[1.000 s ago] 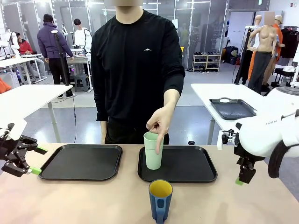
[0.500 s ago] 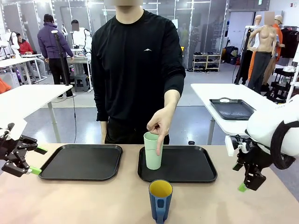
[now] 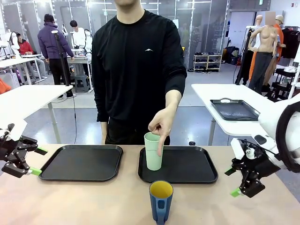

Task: Sort and store the cups by type.
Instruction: Pick up the Handle plastic cup and place it into the empty Flat Tray.

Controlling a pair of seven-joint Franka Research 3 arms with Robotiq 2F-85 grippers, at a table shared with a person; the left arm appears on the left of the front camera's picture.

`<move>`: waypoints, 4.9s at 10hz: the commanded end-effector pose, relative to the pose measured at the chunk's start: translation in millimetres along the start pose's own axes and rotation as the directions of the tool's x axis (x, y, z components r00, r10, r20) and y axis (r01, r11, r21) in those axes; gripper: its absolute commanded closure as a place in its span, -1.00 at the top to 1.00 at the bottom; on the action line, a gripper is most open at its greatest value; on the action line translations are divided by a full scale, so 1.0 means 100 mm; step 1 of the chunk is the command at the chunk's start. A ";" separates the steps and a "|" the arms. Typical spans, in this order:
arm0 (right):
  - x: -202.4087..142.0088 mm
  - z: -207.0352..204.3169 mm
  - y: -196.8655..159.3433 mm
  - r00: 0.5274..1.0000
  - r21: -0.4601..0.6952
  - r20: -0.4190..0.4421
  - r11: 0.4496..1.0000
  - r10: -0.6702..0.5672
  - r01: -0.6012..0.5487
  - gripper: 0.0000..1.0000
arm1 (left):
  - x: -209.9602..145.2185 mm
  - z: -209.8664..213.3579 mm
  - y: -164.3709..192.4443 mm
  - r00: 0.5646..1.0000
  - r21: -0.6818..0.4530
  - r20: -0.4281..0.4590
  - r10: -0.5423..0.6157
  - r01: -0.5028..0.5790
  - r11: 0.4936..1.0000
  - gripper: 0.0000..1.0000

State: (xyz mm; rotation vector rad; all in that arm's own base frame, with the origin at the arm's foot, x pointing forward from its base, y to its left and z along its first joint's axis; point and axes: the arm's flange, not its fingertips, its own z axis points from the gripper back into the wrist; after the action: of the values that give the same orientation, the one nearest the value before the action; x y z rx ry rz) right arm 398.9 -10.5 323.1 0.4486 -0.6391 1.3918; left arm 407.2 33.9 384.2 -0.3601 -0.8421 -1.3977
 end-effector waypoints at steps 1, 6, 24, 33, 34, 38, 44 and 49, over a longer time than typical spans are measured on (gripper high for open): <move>-0.21 -0.13 -0.05 0.991 0.025 0.126 0.999 0.039 -0.042 1.00 | 0.00 0.01 0.04 1.000 -0.009 0.008 -0.011 0.011 1.000 1.00; -0.15 -0.31 0.00 0.954 0.081 0.298 0.995 0.036 -0.063 1.00 | 0.00 0.01 0.04 1.000 -0.009 0.008 -0.011 0.011 1.000 1.00; 0.39 -1.58 0.22 0.858 0.245 0.514 0.953 0.028 -0.177 1.00 | 0.00 0.01 0.04 1.000 -0.009 0.008 -0.011 0.011 1.000 1.00; 0.72 -2.03 0.32 0.808 0.281 0.589 0.937 0.004 -0.209 1.00 | 0.00 0.01 0.04 1.000 -0.009 0.008 -0.011 0.011 1.000 1.00; 0.74 -2.08 0.32 0.802 0.284 0.597 0.936 -0.004 -0.207 1.00 | 0.00 0.01 0.04 1.000 -0.009 0.008 -0.011 0.011 1.000 1.00; 0.76 -2.21 0.39 0.771 0.292 0.637 0.930 -0.015 -0.224 1.00 | 0.00 0.01 0.04 1.000 -0.009 0.008 -0.011 0.011 1.000 1.00; 0.75 -2.27 0.43 0.784 0.315 0.621 0.917 -0.005 -0.244 0.86 | 0.00 0.01 0.04 1.000 -0.009 0.008 -0.011 0.011 1.000 1.00; 0.73 -2.29 0.46 0.789 0.307 0.615 0.920 0.004 -0.244 0.17 | 0.00 0.01 0.04 1.000 -0.009 0.008 -0.011 0.011 1.000 1.00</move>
State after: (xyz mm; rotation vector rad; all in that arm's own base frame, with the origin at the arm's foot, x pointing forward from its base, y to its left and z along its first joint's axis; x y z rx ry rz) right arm 403.0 197.1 218.6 1.2470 -0.9110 1.4619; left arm 407.4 33.6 384.4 -0.3608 -0.8428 -1.3985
